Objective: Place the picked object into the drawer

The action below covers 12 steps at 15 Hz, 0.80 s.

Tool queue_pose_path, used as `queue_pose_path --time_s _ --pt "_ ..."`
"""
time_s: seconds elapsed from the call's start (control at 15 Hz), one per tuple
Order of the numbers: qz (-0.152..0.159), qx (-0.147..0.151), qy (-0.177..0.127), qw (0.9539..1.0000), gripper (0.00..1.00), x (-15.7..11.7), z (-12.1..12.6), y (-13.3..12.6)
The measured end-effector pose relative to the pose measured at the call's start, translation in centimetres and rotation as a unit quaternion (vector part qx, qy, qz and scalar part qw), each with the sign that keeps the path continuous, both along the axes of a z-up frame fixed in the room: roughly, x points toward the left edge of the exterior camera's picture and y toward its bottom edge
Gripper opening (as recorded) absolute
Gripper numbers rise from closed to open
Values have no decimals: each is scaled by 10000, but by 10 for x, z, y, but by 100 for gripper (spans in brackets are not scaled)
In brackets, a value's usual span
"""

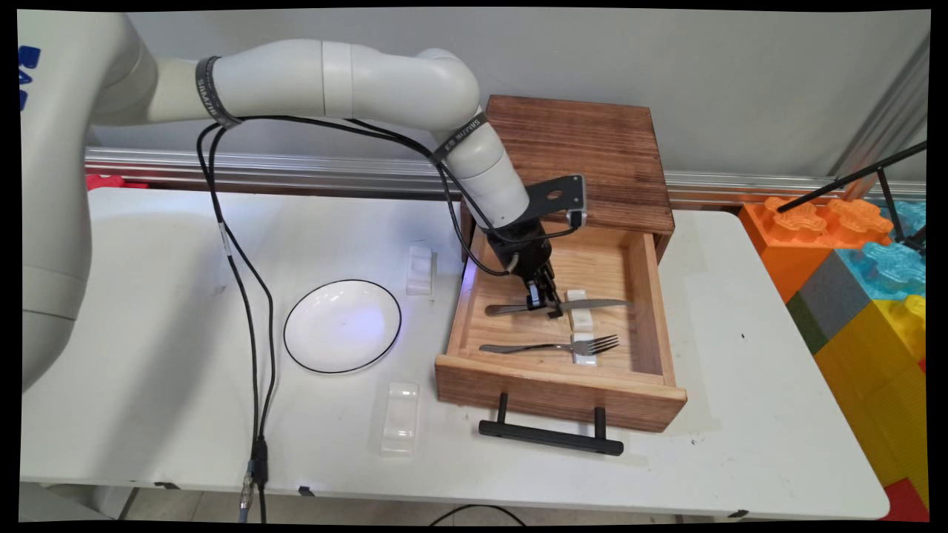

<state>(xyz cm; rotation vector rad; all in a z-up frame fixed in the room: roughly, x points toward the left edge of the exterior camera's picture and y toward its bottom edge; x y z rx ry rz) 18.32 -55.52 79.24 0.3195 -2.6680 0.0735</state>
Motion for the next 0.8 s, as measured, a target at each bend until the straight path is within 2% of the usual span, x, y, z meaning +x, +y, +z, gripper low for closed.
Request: queue_pose_path --time_s 0.2,0.27,0.8 --pt "-39 -37 -12 10000 0 0 -2 -1" --pt "-52 -47 -12 10000 100 0 -3 -1" --pt "-113 -86 -16 9999 100 0 -5 -1"
